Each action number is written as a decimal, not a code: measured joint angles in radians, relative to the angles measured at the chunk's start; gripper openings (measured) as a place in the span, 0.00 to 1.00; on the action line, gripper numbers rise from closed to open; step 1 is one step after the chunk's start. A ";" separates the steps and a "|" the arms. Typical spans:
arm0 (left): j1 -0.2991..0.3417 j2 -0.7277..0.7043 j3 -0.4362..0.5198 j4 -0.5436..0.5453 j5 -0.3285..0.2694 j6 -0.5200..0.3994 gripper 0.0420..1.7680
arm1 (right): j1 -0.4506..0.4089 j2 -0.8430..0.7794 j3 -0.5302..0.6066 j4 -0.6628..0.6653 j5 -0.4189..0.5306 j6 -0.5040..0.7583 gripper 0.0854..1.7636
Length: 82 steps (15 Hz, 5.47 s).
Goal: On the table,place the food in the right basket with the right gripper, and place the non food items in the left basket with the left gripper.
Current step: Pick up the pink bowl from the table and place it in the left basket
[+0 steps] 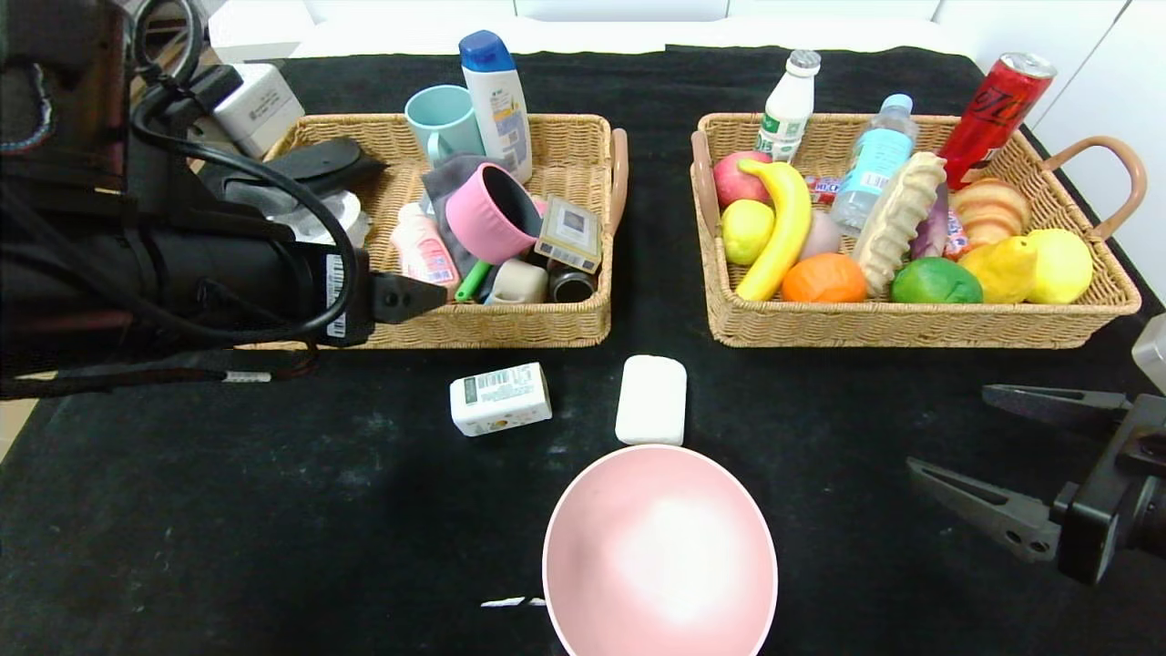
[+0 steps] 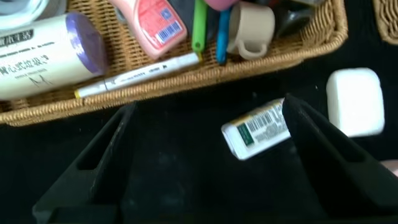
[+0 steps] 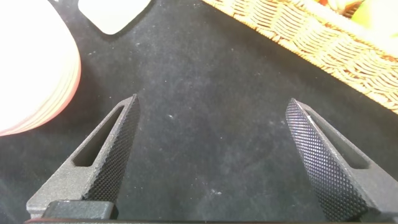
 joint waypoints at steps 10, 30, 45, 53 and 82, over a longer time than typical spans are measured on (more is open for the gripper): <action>-0.164 -0.054 0.110 0.088 -0.012 0.005 0.96 | -0.002 -0.002 0.000 0.000 0.000 -0.002 0.97; -0.421 0.182 0.096 0.098 0.000 -0.005 0.97 | -0.002 0.005 -0.002 0.000 0.000 -0.003 0.97; -0.434 0.260 0.101 0.091 0.006 -0.024 0.57 | 0.001 0.003 0.001 -0.006 0.000 -0.004 0.97; -0.434 0.263 0.103 0.092 0.006 -0.031 0.08 | 0.005 0.005 0.006 -0.007 -0.002 -0.017 0.97; -0.261 0.111 0.078 0.003 0.028 -0.164 0.08 | 0.008 0.006 0.018 -0.007 -0.003 -0.038 0.97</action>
